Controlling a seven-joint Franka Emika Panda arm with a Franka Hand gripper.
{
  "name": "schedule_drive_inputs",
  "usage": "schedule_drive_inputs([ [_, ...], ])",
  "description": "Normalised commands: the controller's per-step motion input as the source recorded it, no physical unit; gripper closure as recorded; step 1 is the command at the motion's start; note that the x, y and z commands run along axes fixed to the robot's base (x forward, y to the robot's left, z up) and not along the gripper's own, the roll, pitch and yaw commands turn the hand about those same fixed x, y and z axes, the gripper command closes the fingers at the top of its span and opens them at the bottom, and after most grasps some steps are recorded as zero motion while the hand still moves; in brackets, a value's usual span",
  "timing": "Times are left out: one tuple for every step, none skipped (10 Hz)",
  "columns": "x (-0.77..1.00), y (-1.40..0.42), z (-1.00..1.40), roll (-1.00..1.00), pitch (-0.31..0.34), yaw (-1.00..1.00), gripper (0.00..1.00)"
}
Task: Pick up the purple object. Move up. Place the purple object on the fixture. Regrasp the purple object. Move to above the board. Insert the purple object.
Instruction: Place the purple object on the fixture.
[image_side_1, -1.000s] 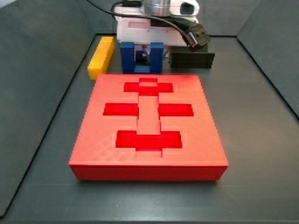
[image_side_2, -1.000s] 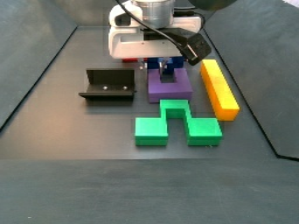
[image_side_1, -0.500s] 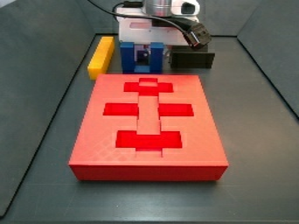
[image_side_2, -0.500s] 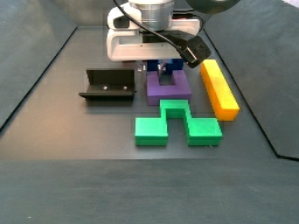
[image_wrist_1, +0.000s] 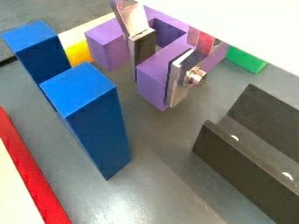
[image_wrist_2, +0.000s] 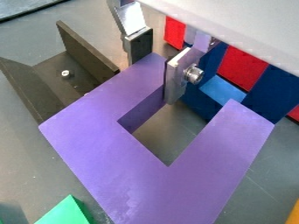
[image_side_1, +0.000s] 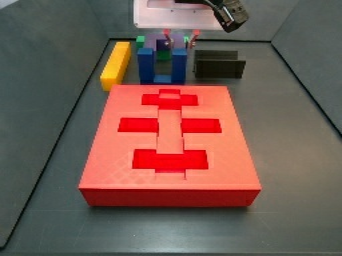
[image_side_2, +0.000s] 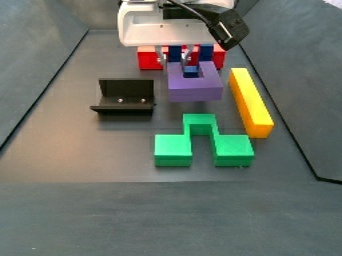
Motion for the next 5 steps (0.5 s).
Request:
schedule_drive_inputs([
  [0.00,0.00,-0.04,-0.13,-0.086,0.00,1.00],
  [0.00,0.00,-0.05,0.00,-0.031,0.00,1.00],
  [0.11,0.00,0.04,-0.24,-0.023,0.00,1.00],
  [0.23,0.00,0.51,-0.39,0.006,0.00,1.00],
  [0.27,0.00,0.80,-0.52,0.060,0.00,1.00],
])
